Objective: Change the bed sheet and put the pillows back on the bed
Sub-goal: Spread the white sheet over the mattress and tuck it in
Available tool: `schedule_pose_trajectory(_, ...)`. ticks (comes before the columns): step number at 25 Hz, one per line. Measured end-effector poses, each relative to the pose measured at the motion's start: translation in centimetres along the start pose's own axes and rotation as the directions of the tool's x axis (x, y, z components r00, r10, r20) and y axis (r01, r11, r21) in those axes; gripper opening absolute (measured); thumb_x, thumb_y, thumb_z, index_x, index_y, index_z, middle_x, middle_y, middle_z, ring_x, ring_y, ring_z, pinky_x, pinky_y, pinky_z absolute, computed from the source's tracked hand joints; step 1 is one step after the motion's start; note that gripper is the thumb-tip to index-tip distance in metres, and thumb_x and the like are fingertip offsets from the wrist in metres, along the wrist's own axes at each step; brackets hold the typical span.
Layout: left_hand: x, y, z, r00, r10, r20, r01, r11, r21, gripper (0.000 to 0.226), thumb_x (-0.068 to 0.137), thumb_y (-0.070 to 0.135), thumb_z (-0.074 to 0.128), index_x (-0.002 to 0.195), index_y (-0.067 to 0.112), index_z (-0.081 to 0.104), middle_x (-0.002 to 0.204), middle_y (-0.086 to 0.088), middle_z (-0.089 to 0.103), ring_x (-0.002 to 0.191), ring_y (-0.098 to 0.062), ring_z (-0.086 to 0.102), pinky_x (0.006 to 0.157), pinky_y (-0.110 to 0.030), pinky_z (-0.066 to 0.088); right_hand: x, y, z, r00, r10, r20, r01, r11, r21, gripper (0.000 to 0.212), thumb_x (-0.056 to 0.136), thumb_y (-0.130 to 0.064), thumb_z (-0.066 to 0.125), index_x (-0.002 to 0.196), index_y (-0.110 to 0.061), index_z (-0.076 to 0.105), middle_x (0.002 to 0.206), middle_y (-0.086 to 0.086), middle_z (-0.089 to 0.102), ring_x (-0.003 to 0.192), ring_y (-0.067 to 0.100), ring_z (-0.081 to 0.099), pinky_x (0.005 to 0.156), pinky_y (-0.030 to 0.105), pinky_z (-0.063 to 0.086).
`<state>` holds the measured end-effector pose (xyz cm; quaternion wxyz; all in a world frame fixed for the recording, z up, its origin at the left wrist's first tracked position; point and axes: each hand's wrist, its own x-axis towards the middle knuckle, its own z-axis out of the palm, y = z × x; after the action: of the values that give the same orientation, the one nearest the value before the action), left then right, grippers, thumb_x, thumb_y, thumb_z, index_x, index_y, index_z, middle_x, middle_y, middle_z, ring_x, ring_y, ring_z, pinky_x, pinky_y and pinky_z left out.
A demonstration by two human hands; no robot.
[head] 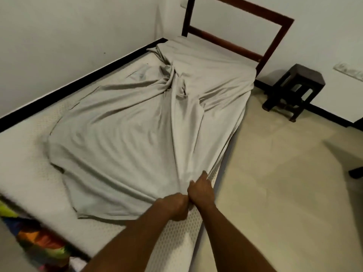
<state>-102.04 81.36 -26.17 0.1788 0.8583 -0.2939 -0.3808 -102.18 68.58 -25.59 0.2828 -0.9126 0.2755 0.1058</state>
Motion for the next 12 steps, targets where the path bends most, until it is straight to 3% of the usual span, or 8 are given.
schedule_pose_trajectory(2,-0.2,3.5,0.7,0.997,0.035,0.069,-0.038,0.998,0.045,0.034,0.102,0.019,0.049,0.133,0.014,0.061,0.131,-0.014,0.065,0.115,-0.032,0.063,0.103,-0.046,0.053,-0.8,2.3,-1.4,0.993,0.092,-0.074,-0.082,0.989,0.123,0.062,0.093,-0.006,0.053,0.153,-0.010,0.034,0.132,0.017,0.059,0.115,0.036,0.063,0.095,0.047,0.057)
schedule_pose_trajectory(5,-1.4,4.5,0.4,0.995,0.045,0.085,-0.049,0.998,0.035,0.028,0.100,0.023,0.058,0.126,0.015,0.065,0.130,-0.011,0.065,0.115,-0.029,0.063,0.098,-0.040,0.053,-2.1,5.5,-2.6,0.987,0.127,-0.102,-0.114,0.986,0.121,0.067,0.089,0.000,0.053,0.153,-0.014,0.037,0.125,0.014,0.058,0.106,0.034,0.065,0.088,0.043,0.058)
schedule_pose_trajectory(7,-2.8,2.5,0.4,1.000,-0.030,-0.009,0.031,0.990,0.138,0.035,0.099,0.032,0.060,0.132,0.020,0.062,0.142,-0.008,0.057,0.126,-0.027,0.058,0.104,-0.043,0.049,-2.7,7.5,-2.7,0.988,0.129,-0.087,-0.115,0.983,0.143,0.064,0.088,-0.001,0.052,0.150,-0.013,0.040,0.122,0.013,0.058,0.103,0.032,0.064,0.086,0.040,0.057)
schedule_pose_trajectory(9,-4.1,-1.0,1.5,0.986,-0.142,-0.082,0.162,0.918,0.361,0.054,0.096,0.043,0.060,0.143,0.021,0.047,0.153,-0.006,0.039,0.140,-0.028,0.042,0.112,-0.050,0.039,-2.9,9.7,-2.1,0.983,0.170,-0.072,-0.154,0.970,0.190,0.054,0.087,-0.003,0.052,0.140,-0.011,0.047,0.119,0.014,0.061,0.096,0.028,0.061,0.081,0.037,0.054)
schedule_pose_trajectory(12,-5.7,-7.0,3.8,0.936,-0.253,-0.246,0.348,0.780,0.520,0.077,0.086,0.046,0.071,0.148,0.018,0.035,0.150,-0.006,0.037,0.138,-0.027,0.041,0.103,-0.056,0.040,-3.1,12.1,0.5,0.966,0.260,0.012,-0.251,0.918,0.306,0.047,0.080,-0.004,0.054,0.126,-0.014,0.056,0.117,0.014,0.064,0.094,0.031,0.067,0.075,0.037,0.058)
